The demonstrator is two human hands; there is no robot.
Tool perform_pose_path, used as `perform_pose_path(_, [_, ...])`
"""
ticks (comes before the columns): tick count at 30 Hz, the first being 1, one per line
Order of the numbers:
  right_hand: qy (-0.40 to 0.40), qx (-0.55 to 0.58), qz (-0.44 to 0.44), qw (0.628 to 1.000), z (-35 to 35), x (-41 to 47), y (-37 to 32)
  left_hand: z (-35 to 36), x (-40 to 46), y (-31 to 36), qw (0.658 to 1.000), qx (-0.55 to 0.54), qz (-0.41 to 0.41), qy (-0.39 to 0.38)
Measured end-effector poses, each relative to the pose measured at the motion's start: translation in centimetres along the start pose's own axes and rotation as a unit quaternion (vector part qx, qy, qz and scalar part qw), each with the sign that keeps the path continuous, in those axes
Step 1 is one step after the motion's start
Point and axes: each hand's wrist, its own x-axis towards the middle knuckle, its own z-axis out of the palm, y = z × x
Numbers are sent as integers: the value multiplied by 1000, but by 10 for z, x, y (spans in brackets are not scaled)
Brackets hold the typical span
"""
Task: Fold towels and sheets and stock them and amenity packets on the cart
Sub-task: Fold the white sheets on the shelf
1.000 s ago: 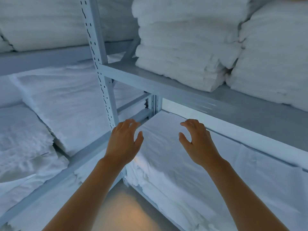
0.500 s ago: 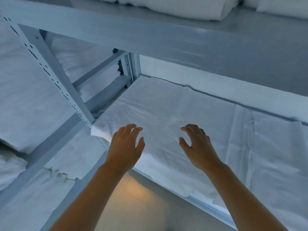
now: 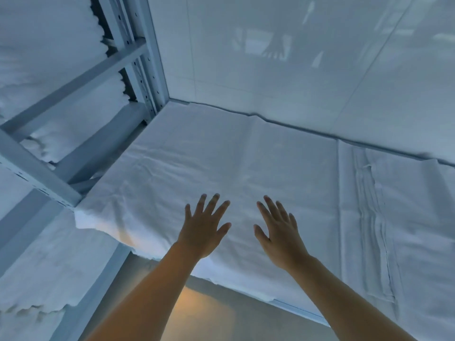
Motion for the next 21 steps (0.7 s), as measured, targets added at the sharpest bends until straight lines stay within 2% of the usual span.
perform_pose_path(4, [-1,-35,28,999,24,22,22,30,24,0,1000,1,-10,4])
perform_pose_path(6, [2,-41,53,998,34,24,37,46,24,0,999,-2,-26,23])
perform_pose_path(9, [42,-72,53,995,53,18,49,60,23,1,996,-28,-47,65])
perform_pose_path(13, [58,-75,55,994,65,10,48,72,22,5,993,-40,-59,97])
perform_pose_path(21, [32,-80,47,995,52,24,45,76,30,-3,990,-39,-50,124])
